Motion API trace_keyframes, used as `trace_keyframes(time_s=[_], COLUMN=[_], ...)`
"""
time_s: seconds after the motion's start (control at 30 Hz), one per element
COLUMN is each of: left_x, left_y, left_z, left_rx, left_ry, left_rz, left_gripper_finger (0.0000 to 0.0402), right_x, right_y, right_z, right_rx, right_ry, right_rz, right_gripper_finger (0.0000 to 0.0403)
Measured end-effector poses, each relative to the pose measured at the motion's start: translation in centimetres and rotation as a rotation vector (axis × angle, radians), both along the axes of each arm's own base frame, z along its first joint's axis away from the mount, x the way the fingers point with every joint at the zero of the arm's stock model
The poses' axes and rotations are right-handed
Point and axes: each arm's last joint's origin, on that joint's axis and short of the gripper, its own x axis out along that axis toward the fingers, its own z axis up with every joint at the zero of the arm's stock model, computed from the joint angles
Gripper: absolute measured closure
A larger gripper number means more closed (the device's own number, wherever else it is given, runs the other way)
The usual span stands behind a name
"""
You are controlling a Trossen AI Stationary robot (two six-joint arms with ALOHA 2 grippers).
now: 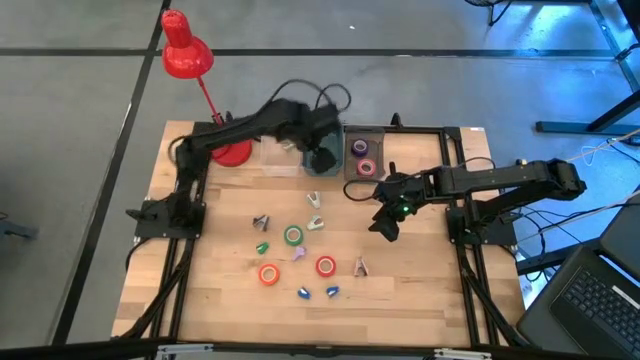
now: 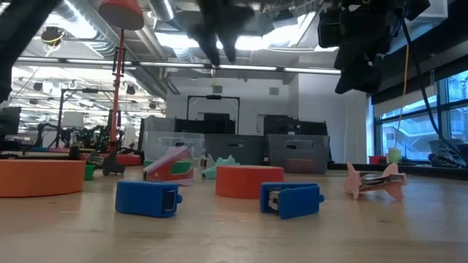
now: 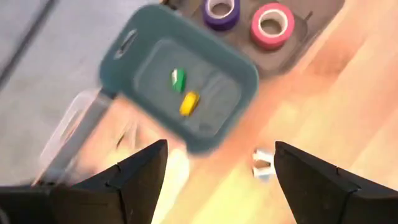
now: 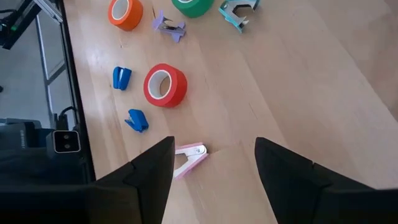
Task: Pick and place Stapler, Stapler remover, tape
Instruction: Put the black staple remover into the transparent bin
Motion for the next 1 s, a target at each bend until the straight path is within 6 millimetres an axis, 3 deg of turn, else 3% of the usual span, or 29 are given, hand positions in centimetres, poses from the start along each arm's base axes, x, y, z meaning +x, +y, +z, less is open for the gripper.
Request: trace_keyframes(time_s=[0.1,0.23,0.33,0.4,0.6,0.77,1.0], left_x=[-1.3,-1.9,-3.4,-5.0,-11.3,-13.3,-14.8], left_y=[-4.2,-8.7,-11.2,-12.1,-11.6,-10.5,-8.9], left_z=[0.8,0.2,-1.6,-4.1,-9.8,-13.2,-16.1], left_rx=[0.009,0.013,-0.04,-0.047,-0.261,-0.478,-0.487], left_ry=[0.062,0.069,0.142,0.239,0.257,0.1,0.153], left_rz=[0.05,0.046,0.032,0.092,0.357,0.475,0.487], left_gripper_finger=[0.0119,0.0119,0.0119,0.0121,0.0137,0.0143,0.0144], right_x=[0.0,0.0,0.0,-0.1,-0.1,0.1,0.2], right_y=[0.3,0.4,0.4,0.6,0.9,0.8,0.8], right_z=[0.0,0.0,0.0,0.0,0.0,0.1,0.2], right_rx=[-0.025,-0.039,-0.037,-0.035,-0.05,-0.087,-0.087], right_ry=[-0.002,-0.005,-0.002,0.002,-0.003,-0.04,-0.045], right_rz=[-0.002,0.0,-0.001,0.009,0.032,0.045,0.044], right_gripper_finger=[0.0179,0.0178,0.0178,0.0178,0.0178,0.0178,0.0178])
